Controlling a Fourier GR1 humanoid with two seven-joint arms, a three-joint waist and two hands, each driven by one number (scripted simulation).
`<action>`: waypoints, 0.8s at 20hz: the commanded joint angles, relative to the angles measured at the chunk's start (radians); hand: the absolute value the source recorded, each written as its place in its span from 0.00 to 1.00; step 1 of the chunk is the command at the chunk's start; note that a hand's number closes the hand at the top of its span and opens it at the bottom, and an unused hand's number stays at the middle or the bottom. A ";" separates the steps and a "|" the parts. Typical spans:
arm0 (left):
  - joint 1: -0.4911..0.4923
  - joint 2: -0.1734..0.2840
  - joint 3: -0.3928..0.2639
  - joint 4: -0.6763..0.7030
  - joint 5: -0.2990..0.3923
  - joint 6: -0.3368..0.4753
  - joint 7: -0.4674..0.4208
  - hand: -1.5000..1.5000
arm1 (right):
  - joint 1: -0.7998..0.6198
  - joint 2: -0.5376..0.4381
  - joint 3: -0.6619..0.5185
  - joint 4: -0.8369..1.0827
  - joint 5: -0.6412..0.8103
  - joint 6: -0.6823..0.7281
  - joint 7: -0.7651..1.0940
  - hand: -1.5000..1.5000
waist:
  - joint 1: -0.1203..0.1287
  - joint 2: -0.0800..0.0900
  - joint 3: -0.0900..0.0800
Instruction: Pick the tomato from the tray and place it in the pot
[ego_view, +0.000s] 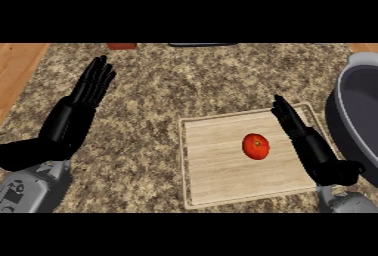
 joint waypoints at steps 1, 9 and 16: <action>-0.036 0.035 0.052 0.004 -0.020 0.028 0.056 0.50 | -0.049 -0.011 -0.090 0.065 -0.037 0.024 -0.049 1.00 | 0.019 0.029 -0.040; 0.065 0.001 0.142 0.097 -0.002 0.206 0.189 0.50 | -0.081 -0.147 -0.273 0.321 0.210 -0.218 -0.194 0.00 | 0.044 0.042 -0.038; 0.098 0.018 0.200 0.069 -0.004 0.175 0.238 0.50 | -0.067 -0.058 -0.280 0.330 0.173 -0.107 -0.508 0.00 | 0.014 0.028 -0.042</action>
